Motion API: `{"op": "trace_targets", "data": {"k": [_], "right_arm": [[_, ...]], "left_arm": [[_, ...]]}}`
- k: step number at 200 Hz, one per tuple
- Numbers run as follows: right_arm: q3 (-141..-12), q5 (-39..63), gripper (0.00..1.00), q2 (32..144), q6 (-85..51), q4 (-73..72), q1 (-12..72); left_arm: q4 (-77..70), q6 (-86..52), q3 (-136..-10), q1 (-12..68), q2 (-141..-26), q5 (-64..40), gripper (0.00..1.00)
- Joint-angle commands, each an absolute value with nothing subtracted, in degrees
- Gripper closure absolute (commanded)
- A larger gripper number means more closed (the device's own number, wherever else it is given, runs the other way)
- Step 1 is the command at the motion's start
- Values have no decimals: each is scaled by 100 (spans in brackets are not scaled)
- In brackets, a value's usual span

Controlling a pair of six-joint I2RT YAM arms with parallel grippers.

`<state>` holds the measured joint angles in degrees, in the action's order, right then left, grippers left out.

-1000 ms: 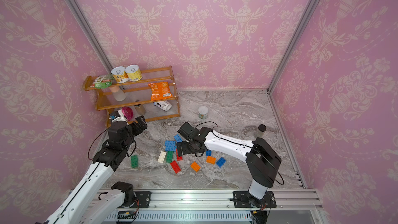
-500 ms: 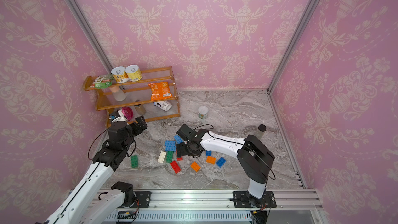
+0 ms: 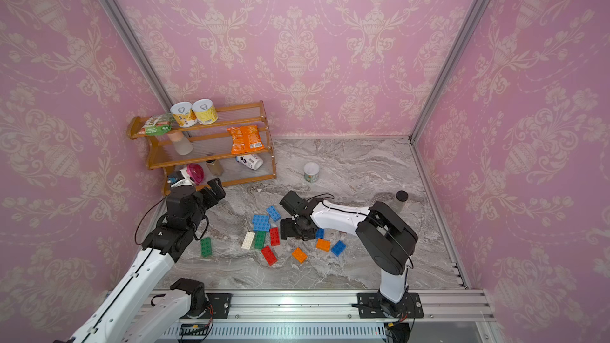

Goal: Assemble a rectangle with lego
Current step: Pick up the lego brick from the center of the board.

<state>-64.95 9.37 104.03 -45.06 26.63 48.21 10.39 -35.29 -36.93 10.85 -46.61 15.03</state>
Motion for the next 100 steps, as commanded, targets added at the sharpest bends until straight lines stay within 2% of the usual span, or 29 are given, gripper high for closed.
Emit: {"op": "trace_targets", "data": {"k": [1,31,100], "right_arm": [[-6631,617,18,10581,-4345,2908,4668],[-7088,214,14,10693,-4073,3304,4552],[-7529,463,11,11112,-4053,3121,4485]], "left_arm": [[1057,-3531,-3709,1107,-4722,1582,1],[1005,-3541,-3707,1107,-4790,1555,1],[956,-3499,-3668,1107,-4877,1573,1]]}}
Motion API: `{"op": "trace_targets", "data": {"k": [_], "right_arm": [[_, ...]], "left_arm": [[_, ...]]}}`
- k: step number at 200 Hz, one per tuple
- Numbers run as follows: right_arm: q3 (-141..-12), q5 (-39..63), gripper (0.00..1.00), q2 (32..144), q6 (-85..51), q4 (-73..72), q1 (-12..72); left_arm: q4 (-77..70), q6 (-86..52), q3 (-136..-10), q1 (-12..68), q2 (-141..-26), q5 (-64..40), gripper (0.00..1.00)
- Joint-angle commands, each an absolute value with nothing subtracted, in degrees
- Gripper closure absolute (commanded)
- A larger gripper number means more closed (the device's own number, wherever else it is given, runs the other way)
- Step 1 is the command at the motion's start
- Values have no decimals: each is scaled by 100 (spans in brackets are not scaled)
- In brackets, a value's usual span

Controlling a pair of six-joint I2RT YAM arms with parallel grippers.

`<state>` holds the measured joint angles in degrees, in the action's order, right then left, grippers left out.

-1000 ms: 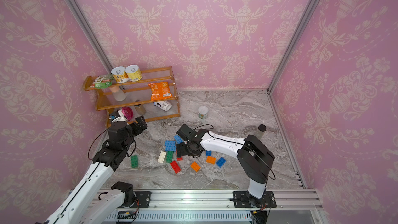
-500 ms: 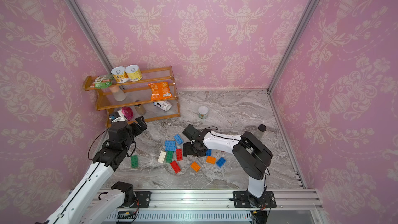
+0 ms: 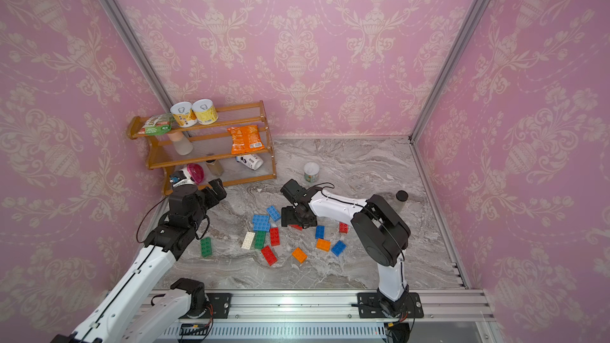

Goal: Assemble a rectangle with lego
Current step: Pick up the lego brick from the center of the board.

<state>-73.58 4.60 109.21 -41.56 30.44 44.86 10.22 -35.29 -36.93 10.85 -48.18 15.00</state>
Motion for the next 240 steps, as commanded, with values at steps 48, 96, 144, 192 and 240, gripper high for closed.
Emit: {"op": "trace_targets", "data": {"k": [48,96,144,192,240], "right_arm": [[-8046,-114,9,11502,-3968,3698,4489],[-8429,-828,7,11667,-3819,4368,4575],[-8266,-853,8,11451,-3926,4518,4768],[-7980,-704,15,11276,-4083,4336,4812],[-8033,-630,20,11329,-4227,4184,4801]], "left_arm": [[946,-3471,-3640,1109,-4878,1598,1],[921,-3456,-3624,1108,-4892,1578,1],[826,-3489,-3640,1104,-4981,1495,1],[738,-3498,-3674,1108,-5087,1433,1],[743,-3482,-3692,1107,-5093,1406,1]]}}
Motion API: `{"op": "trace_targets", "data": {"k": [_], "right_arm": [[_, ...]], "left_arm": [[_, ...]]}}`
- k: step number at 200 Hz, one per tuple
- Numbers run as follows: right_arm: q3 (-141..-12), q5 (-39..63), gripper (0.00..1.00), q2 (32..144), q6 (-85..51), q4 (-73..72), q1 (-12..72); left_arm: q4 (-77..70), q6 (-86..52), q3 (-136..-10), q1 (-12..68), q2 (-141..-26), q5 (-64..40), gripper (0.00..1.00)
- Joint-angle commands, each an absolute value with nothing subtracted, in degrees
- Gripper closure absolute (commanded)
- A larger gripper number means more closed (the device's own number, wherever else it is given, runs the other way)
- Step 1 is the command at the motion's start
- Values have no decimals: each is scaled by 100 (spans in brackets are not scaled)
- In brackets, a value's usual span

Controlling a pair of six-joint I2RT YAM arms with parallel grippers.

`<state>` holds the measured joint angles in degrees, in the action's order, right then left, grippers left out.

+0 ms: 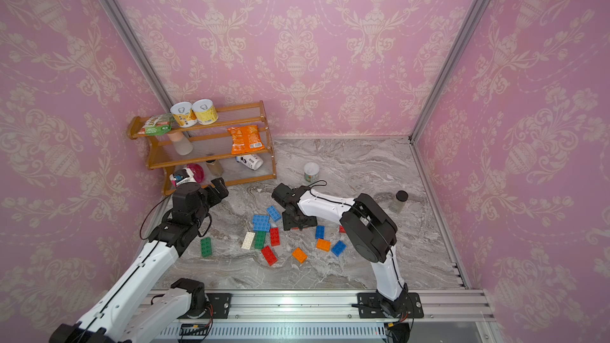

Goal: Assemble a rectangle with lego
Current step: Pick up the lego brick from the center of the board.

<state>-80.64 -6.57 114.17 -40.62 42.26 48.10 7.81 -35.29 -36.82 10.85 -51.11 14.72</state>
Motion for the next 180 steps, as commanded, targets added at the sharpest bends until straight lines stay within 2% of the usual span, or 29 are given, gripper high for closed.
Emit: {"op": "trace_targets", "data": {"k": [1,45,117,180], "right_arm": [[-8033,-631,20,11329,-4232,4184,4804],[-7990,-602,21,11317,-4262,4096,4760],[-7915,-564,34,11329,-4268,4036,4680],[-7964,-848,56,10854,-3998,4438,4666]], "left_arm": [[741,-3481,-3691,1112,-5091,1406,1],[739,-3470,-3678,1103,-5084,1414,1],[712,-3471,-3655,1108,-5096,1431,1],[720,-3452,-3690,1108,-5085,1409,1]]}}
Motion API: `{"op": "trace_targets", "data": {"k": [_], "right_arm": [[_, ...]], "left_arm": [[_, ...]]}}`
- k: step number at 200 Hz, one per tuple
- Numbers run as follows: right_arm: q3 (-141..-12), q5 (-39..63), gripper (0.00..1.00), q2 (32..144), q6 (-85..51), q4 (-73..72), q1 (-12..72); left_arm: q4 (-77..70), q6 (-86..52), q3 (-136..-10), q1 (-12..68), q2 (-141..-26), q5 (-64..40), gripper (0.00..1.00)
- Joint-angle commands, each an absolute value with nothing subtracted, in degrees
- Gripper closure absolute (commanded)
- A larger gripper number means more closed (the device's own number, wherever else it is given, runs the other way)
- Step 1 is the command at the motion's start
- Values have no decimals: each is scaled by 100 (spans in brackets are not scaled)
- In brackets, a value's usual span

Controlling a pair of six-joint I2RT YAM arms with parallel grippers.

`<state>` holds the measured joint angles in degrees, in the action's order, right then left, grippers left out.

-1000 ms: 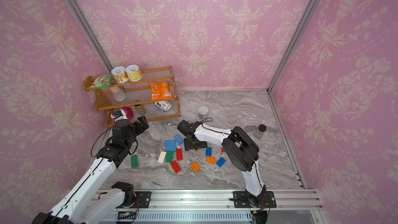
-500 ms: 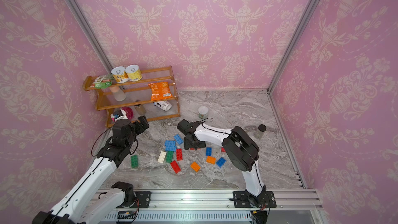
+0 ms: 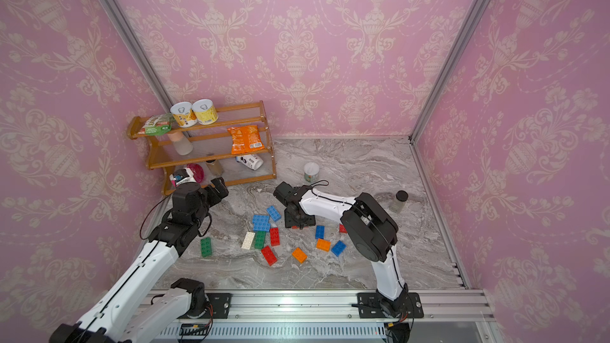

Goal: Assemble a rectangle with lego
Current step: Pick up the lego brick from the center of the board, then assemble the lego brick with the lego brick.

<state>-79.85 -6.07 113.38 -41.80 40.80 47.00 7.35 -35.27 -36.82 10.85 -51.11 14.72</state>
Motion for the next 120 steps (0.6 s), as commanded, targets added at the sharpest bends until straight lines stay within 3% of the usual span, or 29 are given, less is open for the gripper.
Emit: {"op": "trace_targets", "data": {"k": [1,42,120], "right_arm": [[-7959,-859,56,10832,-3994,4447,4666],[-7573,-1187,63,9919,-3748,4705,4416],[-6218,-1506,65,8587,-3010,4790,3311]], "left_arm": [[716,-3453,-3691,1108,-5082,1408,1],[712,-3448,-3746,1112,-5093,1205,1],[321,-3875,-3796,1118,-5439,434,1]]}}
